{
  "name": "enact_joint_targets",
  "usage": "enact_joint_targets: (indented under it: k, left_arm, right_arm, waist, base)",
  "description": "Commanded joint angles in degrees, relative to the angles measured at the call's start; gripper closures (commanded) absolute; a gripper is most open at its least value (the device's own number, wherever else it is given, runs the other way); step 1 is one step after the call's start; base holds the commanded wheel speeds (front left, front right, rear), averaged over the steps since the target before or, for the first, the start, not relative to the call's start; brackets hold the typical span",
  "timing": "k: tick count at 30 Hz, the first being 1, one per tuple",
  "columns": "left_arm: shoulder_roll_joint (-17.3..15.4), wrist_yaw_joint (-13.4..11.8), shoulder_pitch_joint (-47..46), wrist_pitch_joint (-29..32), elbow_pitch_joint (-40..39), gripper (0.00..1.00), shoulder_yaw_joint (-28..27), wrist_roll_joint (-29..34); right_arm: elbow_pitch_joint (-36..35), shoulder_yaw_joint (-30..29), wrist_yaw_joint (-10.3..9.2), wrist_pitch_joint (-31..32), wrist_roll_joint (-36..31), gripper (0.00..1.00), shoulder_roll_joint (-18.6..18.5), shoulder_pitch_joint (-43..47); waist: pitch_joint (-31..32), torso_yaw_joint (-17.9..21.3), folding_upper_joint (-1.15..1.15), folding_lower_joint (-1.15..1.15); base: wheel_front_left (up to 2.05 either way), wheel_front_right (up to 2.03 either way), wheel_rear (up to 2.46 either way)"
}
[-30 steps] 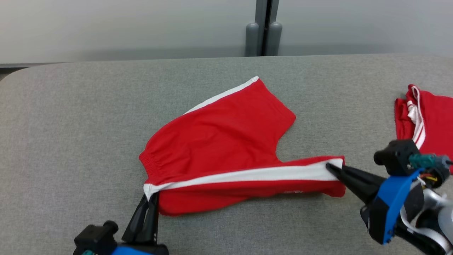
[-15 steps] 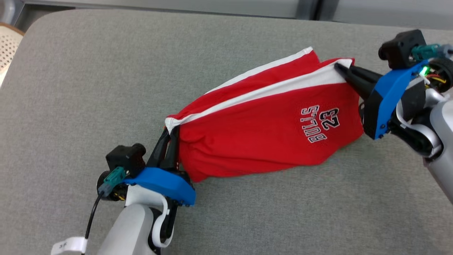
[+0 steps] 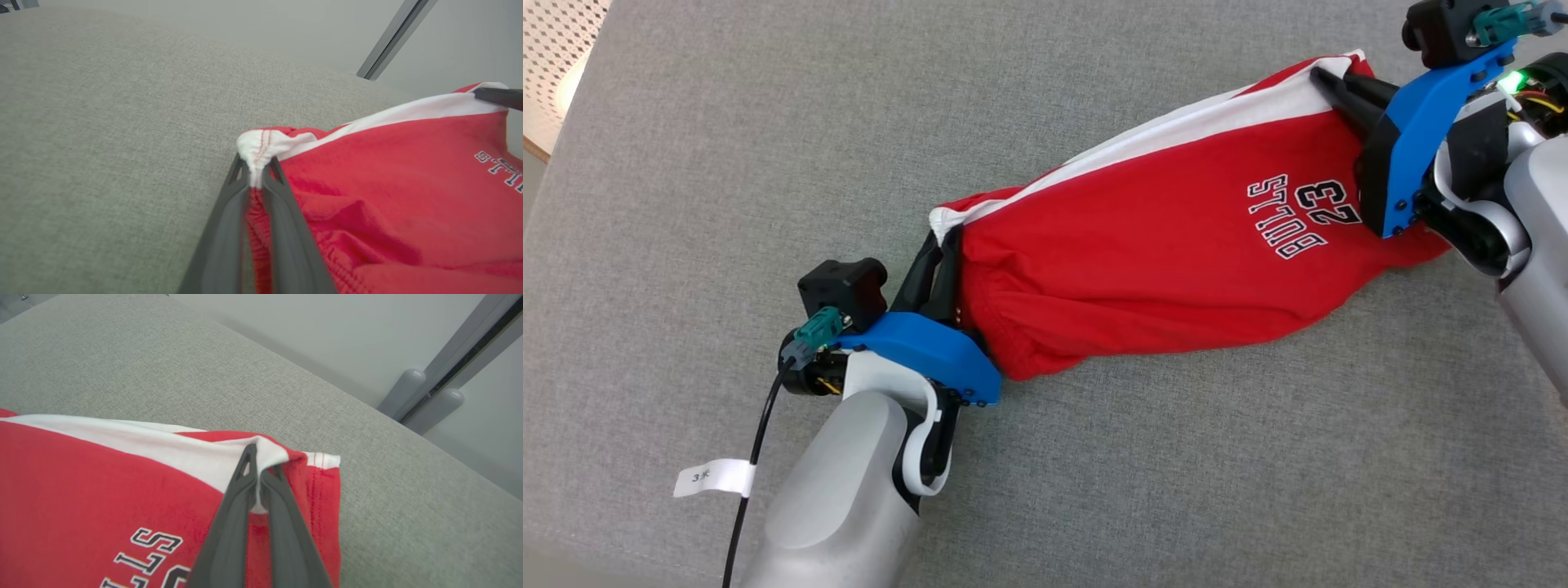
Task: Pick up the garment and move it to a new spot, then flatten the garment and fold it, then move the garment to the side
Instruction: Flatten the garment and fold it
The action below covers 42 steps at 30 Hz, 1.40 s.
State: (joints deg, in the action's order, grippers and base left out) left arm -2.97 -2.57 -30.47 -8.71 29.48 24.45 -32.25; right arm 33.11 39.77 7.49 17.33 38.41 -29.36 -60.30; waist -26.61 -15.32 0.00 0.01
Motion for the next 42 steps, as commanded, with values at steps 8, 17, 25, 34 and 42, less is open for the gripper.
enact_joint_targets:
  k: [8, 17, 25, 34, 42]
  left_arm:
    - [0.0, 0.2, -1.5, -2.8, 1.2, 0.00, 3.6, -6.1]
    - [-2.1, 1.0, 4.7, -5.9, -2.5, 0.00, 2.5, -5.8]
    - [-5.4, 3.5, 11.9, -6.5, -12.1, 0.00, -5.4, 4.6]
    - [-3.6, 7.7, 15.0, -6.5, -14.4, 0.00, -13.0, 13.9]
    - [-1.6, 9.3, 16.4, -6.5, -15.0, 0.00, -15.9, 16.3]
  right_arm:
    - [5.1, 3.3, 0.01, -3.5, 2.3, 0.00, 1.0, -2.0]
    - [9.2, 3.7, 0.01, -4.5, 7.1, 0.00, 0.6, 2.0]
    - [13.3, 0.8, 0.01, -6.3, 9.3, 0.00, 1.6, 5.9]
    - [19.2, -2.6, 0.01, -7.1, 9.1, 0.00, 3.5, 6.6]
    - [29.3, -6.5, 0.01, -8.5, 6.5, 0.00, 6.2, 3.1]
  waist:
    - [1.5, 0.3, 0.00, -0.01]
    - [6.9, 1.0, 0.00, -0.01]
    - [9.5, 0.3, 0.00, -0.01]
    - [9.0, -1.4, 0.00, -0.01]
    - [7.0, -3.7, 0.00, -0.01]
  base:
    - [0.00, 0.00, 0.00]
    - [0.00, 0.00, 0.00]
    - [0.00, 0.00, 0.00]
    - [0.00, 0.00, 0.00]
    - [0.00, 0.00, 0.00]
